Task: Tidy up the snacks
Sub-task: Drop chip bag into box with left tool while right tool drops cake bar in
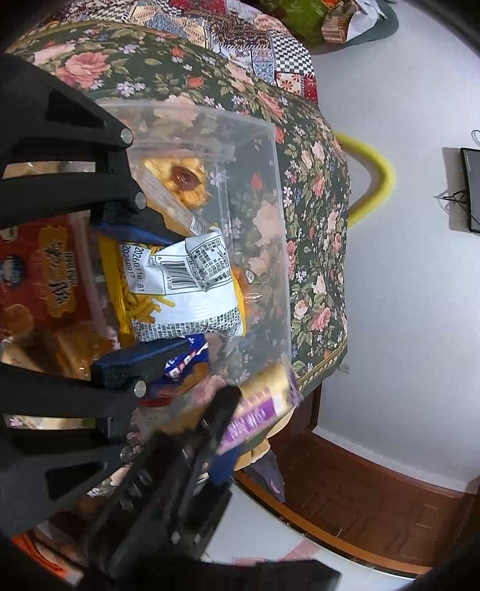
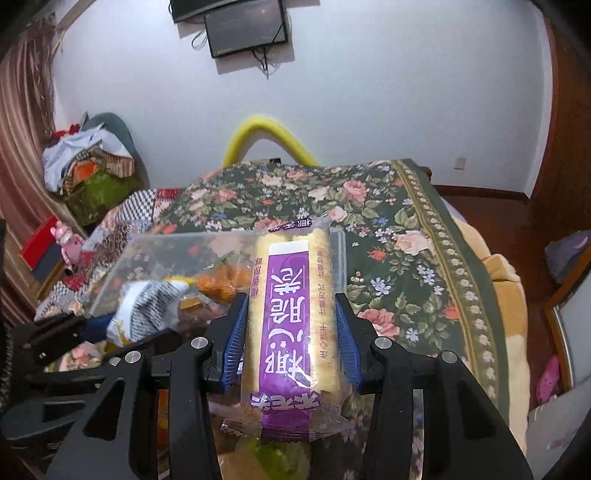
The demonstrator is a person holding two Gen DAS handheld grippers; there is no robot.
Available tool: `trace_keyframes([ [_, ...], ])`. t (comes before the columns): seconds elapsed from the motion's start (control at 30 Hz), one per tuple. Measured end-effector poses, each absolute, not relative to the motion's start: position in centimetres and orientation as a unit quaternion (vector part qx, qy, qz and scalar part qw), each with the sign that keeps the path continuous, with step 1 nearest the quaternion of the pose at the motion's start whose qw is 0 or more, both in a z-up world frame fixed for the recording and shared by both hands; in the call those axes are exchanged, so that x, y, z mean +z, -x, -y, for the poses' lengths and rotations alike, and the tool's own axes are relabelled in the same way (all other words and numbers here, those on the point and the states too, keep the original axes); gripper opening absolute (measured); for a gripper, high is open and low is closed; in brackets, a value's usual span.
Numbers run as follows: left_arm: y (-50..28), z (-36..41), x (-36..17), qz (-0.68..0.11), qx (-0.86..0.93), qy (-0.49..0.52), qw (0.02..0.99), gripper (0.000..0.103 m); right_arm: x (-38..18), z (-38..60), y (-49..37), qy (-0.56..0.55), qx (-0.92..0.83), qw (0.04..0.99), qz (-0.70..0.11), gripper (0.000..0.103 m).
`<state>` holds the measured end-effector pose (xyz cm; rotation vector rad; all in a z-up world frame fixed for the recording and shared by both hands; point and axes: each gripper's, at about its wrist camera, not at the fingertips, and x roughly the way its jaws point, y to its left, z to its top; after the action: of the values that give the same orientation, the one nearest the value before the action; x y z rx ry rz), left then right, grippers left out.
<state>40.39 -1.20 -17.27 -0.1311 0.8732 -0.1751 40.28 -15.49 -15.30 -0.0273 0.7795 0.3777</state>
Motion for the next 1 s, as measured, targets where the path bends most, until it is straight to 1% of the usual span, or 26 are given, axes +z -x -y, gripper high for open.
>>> trace_keyframes([
  [0.2,-42.0,0.9,-18.6,-0.438,-0.075,0.068,0.893,0.047,-16.9,15.1,-41.6,0.017,0.187,0.898,-0.397,0.042],
  [0.33,-42.1,0.8,-18.6,-0.441,-0.084,0.077,0.890,0.047,-16.7,14.7,-41.6,0.038,0.182,0.902,-0.390,0.042],
  [0.47,-41.4,1.1,-18.0,-0.436,-0.083,0.059,0.894,0.047,-16.1,14.6,-41.1,0.056,0.179,0.904,-0.384,0.043],
  [0.57,-40.4,0.8,-17.4,-0.433,-0.080,0.051,0.896,0.048,-15.3,14.9,-40.3,0.054,0.181,0.907,-0.377,0.051],
  [0.6,-40.1,0.7,-17.3,-0.433,-0.080,0.051,0.896,0.048,-15.1,14.9,-40.0,0.053,0.181,0.908,-0.374,0.056],
  [0.63,-39.6,0.4,-17.0,-0.434,-0.081,0.051,0.896,0.048,-14.7,15.1,-39.5,0.052,0.180,0.910,-0.370,0.058],
  [0.77,-37.2,-0.7,-16.4,-0.435,-0.080,0.052,0.895,0.049,-13.9,15.6,-37.3,0.049,0.188,0.910,-0.367,0.060],
  [0.83,-35.9,-1.3,-16.1,-0.433,-0.076,0.049,0.897,0.051,-13.8,15.8,-36.3,0.047,0.193,0.909,-0.368,0.066],
  [1.0,-32.7,-3.3,-16.1,-0.443,-0.072,0.053,0.892,0.053,-14.1,16.2,-33.5,0.049,0.200,0.905,-0.372,0.071],
])
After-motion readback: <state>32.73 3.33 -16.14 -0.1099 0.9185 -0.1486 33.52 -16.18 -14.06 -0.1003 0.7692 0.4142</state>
